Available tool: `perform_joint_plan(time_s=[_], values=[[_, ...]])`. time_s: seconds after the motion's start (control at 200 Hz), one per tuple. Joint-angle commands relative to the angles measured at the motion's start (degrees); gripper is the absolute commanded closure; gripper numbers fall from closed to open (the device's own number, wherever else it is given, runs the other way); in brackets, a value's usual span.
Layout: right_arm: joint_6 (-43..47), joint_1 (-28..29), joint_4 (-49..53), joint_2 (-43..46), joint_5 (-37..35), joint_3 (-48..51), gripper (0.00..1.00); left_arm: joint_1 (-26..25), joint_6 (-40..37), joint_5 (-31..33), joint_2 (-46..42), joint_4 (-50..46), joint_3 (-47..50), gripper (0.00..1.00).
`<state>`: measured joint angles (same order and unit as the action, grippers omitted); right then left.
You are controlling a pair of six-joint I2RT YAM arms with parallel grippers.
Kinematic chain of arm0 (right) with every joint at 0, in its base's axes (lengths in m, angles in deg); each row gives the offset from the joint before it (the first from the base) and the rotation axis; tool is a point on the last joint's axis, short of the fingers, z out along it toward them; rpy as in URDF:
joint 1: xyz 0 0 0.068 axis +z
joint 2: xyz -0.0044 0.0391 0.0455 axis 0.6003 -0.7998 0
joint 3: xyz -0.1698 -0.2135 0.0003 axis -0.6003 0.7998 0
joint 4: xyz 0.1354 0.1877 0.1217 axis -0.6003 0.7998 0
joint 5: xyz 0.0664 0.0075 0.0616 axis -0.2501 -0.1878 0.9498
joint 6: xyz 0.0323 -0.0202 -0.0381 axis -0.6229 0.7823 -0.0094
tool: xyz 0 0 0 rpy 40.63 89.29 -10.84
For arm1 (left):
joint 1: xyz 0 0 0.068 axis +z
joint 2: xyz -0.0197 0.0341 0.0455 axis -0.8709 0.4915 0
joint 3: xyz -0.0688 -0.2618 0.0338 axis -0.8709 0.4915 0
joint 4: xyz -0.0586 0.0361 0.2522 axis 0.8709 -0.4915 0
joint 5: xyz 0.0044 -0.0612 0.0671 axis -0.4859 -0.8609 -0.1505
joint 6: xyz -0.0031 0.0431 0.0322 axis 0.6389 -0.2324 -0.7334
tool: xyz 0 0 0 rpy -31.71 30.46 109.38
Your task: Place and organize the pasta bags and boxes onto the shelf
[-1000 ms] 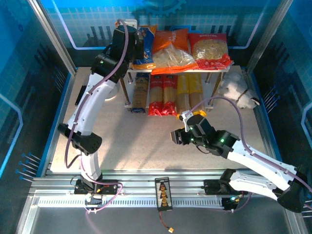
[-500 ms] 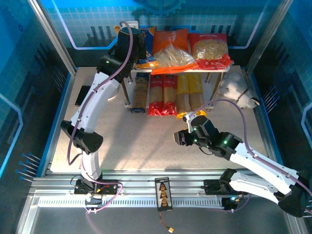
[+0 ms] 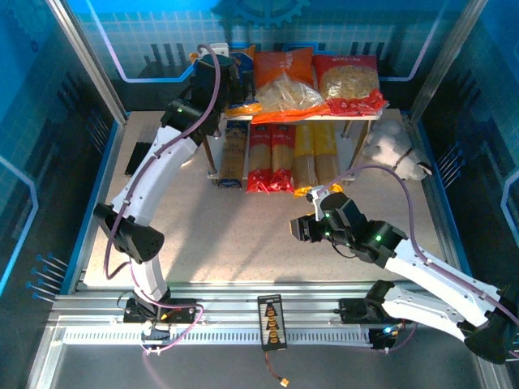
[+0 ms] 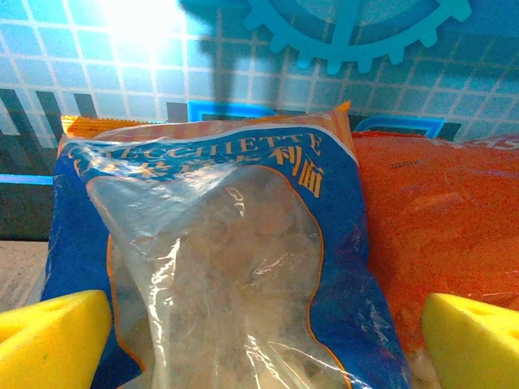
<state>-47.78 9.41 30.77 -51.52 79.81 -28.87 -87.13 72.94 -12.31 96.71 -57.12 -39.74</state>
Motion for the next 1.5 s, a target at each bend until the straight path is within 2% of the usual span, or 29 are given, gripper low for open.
perform_joint_plan(time_s=[0.0,0.33,0.485,0.585,0.665,0.825,1.036,1.216,1.286,1.366,1.446,1.496], values=[[-0.98,-0.69,1.35,1.09,0.48,-0.46,0.43,0.29,-0.94,-1.39,-2.26,-0.50,0.72,0.01],[-1.82,-0.68,3.04,2.29,-1.00,-0.88,0.37,0.29,-7.08,-3.17,-9.84,6.81,4.98,0.01],[-1.72,-0.67,4.22,2.11,-2.34,-1.85,0.36,0.21,-9.90,-3.30,-13.73,5.67,4.31,0.01],[-1.23,-0.69,5.48,2.53,-4.36,-2.76,0.35,0.11,-10.48,-4.31,-18.78,4.29,8.12,0.01],[-0.60,-0.77,7.14,3.28,-6.57,-3.57,0.34,0.04,-9.91,-4.91,-25.27,4.05,16.30,0.01],[1.08,-2.12,10.69,5.95,-11.10,-4.85,0.30,0.11,-5.60,-5.33,-40.67,4.33,39.83,0.01],[1.88,-4.90,13.79,10.19,-12.90,-5.37,0.28,0.11,1.96,-3.62,-57.70,6.62,70.24,0.01],[1.55,-5.64,16.10,12.86,-13.85,-4.73,0.28,0.11,5.54,-0.02,-65.96,11.56,85.55,0.01],[1.46,-5.77,16.74,13.27,-14.16,-4.46,0.28,0.11,4.06,0.75,-66.72,14.16,89.23,0.01],[1.28,-5.87,17.28,13.27,-14.34,-4.50,0.28,0.19,1.44,4.40,-66.31,18.79,92.80,0.01],[1.03,-5.86,17.08,13.36,-14.35,-4.29,0.27,0.16,-4.82,6.52,-65.53,27.78,96.83,0.01],[0.93,-5.87,16.73,13.36,-14.14,-4.00,0.27,0.28,-9.87,7.60,-64.92,36.63,100.76,0.01]])
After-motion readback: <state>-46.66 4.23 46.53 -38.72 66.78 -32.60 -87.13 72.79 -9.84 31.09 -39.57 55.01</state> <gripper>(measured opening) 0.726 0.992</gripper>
